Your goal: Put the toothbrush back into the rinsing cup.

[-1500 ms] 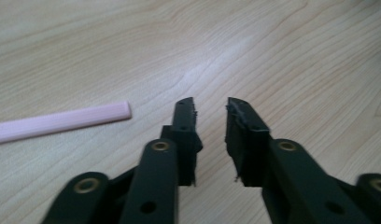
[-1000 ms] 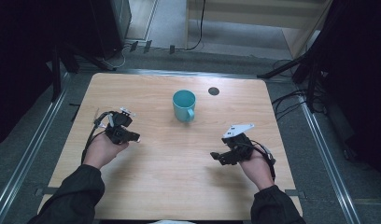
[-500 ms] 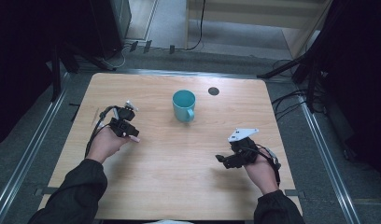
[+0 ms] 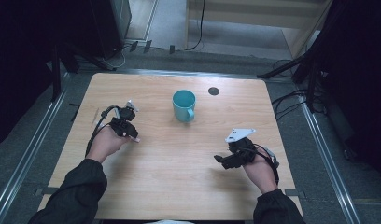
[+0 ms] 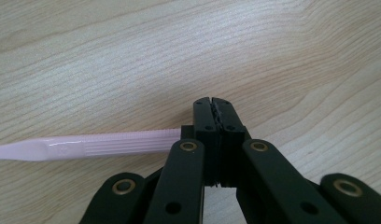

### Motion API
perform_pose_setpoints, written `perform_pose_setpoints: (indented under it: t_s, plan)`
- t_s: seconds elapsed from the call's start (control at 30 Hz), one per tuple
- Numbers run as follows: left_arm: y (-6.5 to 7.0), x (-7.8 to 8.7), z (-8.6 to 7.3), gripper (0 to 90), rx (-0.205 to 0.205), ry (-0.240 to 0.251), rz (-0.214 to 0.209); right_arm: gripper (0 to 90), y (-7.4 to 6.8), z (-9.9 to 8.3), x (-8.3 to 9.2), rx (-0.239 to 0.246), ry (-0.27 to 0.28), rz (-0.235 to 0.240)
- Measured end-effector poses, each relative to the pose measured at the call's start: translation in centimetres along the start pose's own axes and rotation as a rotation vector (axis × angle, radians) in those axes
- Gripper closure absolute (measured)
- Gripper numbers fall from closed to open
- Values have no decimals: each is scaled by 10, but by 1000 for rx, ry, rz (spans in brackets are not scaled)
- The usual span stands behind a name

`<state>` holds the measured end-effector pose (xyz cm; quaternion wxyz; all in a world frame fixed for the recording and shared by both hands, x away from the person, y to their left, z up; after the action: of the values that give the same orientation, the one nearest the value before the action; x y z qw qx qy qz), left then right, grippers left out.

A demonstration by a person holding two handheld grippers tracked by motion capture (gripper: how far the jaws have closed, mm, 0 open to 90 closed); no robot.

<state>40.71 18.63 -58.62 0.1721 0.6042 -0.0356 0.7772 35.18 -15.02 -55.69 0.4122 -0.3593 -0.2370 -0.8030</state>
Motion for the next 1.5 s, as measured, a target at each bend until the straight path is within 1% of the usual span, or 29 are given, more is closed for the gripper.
perform_pose_setpoints:
  t_s: [0.1,0.17,0.2,0.27,0.4,0.5,0.57,0.6,0.63,0.83,0.87,1.0,1.03,1.17,1.23,1.43,1.5]
  plan:
    - [-1,-1,3,894,12,13,-8,200,0,0,-1,11,-2,2]
    - [-2,-3,3,894,17,8,-11,199,-1,-1,-1,7,-14,5]
    - [-3,-5,3,894,15,-1,-9,199,-1,-1,-2,15,-16,2]
    - [-3,-6,3,894,20,-5,-9,199,-1,-1,-2,17,-15,4]
    - [-1,-7,1,894,13,-14,-6,200,-2,-1,-2,21,-15,9]
    - [2,-7,-2,894,5,-26,8,200,-2,-1,-2,24,-15,9]
    - [4,-8,-5,894,6,-31,2,200,-1,-1,-1,23,-12,6]
    - [4,-8,-8,894,0,-42,10,200,-1,0,-1,19,-13,6]
    - [4,-8,-9,894,-1,-38,14,199,-1,0,-1,22,-13,8]
    - [3,-3,-20,893,7,-56,8,199,-2,3,-4,34,-13,16]
    - [2,-2,-22,893,10,-54,11,199,-2,3,-4,32,-15,16]
    - [-2,3,-31,892,26,-61,-4,199,-3,6,-7,45,-16,22]
    - [-3,4,-33,892,41,-55,-15,199,-3,7,-8,48,-18,28]
    - [-9,7,-41,891,68,-62,-29,199,-6,11,-12,64,-30,35]
    - [-11,9,-44,891,82,-60,-28,199,-6,12,-13,70,-28,35]
    - [-17,12,-52,891,101,-69,-29,200,-7,17,-17,89,-34,42]
    - [-19,12,-55,890,108,-73,-26,199,-8,18,-18,88,-36,41]
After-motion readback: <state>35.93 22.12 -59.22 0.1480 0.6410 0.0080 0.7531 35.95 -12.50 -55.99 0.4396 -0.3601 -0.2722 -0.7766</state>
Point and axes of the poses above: each handheld gripper's, and its own axes: x roughly backward along the jaws, z roughly out of its top, y roughly to its right, the point moved 9 cm from there along -x, roughly forward along the jaws, and after that the axes turned 3 degrees about x, right-handed, at the moved point
